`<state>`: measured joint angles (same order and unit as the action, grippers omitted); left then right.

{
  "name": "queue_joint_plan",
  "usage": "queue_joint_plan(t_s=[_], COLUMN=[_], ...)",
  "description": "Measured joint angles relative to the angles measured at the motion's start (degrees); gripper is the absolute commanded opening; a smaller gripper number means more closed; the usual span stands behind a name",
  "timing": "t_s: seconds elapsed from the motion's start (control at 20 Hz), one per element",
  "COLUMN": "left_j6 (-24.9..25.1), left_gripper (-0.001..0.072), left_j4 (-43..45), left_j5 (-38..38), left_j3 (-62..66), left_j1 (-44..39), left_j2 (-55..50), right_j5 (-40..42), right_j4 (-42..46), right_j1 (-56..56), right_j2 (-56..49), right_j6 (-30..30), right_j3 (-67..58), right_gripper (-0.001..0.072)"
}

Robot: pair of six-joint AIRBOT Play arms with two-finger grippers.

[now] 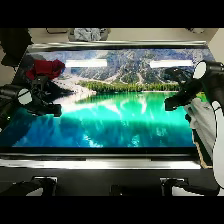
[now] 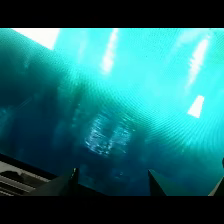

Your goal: Fold the shirts.

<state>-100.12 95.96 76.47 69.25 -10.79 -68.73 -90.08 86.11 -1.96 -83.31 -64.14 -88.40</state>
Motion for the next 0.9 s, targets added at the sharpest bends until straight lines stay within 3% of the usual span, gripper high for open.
queue_joint_plan(t_s=[0.9], left_j6=[-0.02], left_gripper=[0.0667], left_j4=[-0.02], left_j5=[-0.85], left_j3=[0.0], left_j1=[0.02], left_j2=[-0.11], right_j5=[0.02], right_j4=[0.0], right_j1=[0.0], right_j2=[0.0], right_j6=[0.0], right_j3=[0.0], right_gripper=[0.0514])
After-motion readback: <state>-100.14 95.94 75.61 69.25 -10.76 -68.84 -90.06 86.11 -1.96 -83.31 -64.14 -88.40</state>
